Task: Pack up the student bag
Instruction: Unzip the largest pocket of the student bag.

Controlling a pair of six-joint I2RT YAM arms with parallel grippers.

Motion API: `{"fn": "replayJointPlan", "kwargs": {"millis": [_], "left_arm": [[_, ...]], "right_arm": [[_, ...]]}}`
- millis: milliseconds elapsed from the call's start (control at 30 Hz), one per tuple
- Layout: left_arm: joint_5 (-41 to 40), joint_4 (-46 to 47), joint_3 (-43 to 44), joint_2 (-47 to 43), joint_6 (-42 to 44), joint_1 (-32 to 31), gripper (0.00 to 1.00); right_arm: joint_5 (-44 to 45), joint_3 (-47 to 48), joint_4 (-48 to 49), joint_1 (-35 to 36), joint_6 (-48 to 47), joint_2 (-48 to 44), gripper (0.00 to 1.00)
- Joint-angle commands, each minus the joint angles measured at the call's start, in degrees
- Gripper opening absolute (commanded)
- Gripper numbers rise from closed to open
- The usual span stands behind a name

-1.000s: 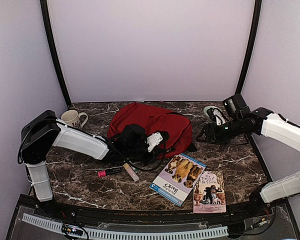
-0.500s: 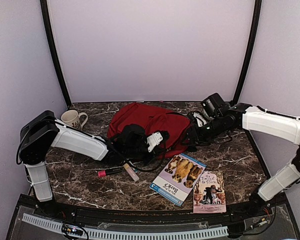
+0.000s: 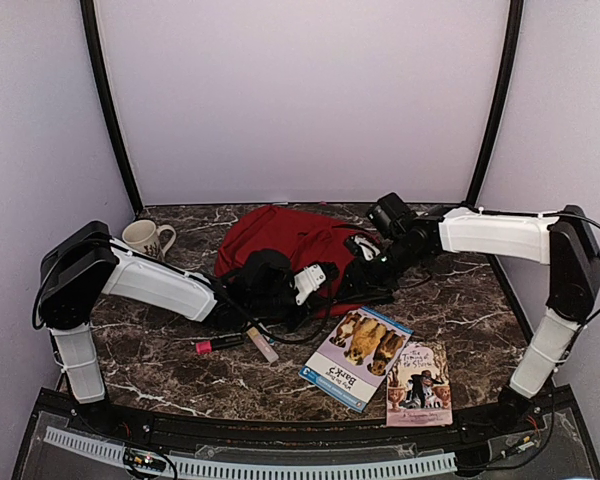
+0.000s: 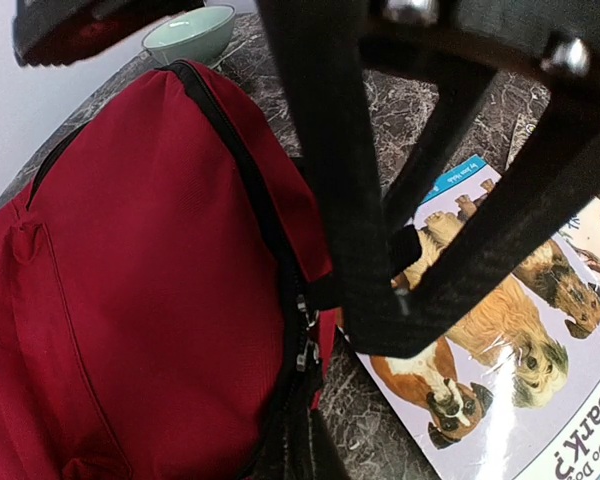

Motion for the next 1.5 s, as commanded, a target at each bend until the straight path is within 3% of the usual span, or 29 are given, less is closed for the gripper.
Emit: {"fn": "replayJointPlan", "kwargs": {"millis": [0, 67, 233, 333, 833, 1467], "left_arm": [[-0.66, 0.59, -0.06, -2.83, -1.41, -0.57, 0.0], [-0.81, 0.68, -0.27, -2.9, -1.59, -0.61, 0.0], [-1.04, 0.64, -0.37, -2.83, -1.81, -0.74, 0.0], [-1.41, 0.73, -0.24, -2.71, -1.96, -0.75, 0.0], [-2.18, -3.49, 0.02, -5.42, -2.7, -1.49, 0.0], [-3.78, -9.14, -1.39, -11.16, -0.26, -1.71, 0.0]], "right_arm": [[-2.17, 1.71, -0.44, 0.59, -0.52, 1.7, 0.49], [-2.07, 1.85, -0.24, 0.6, -0.45, 2.43, 0.44], [-4.29, 1.7, 0.94, 0.6, -0.01, 4.1, 0.11], [-4.73, 1.75, 0.37, 0.59, -0.27, 4.96, 0.0], [1.66, 6.54, -6.05, -0.95, 0.68, -0.09, 0.0], [7.49, 5.51, -4.1, -7.3, 6.03, -3.13, 0.0]]}}
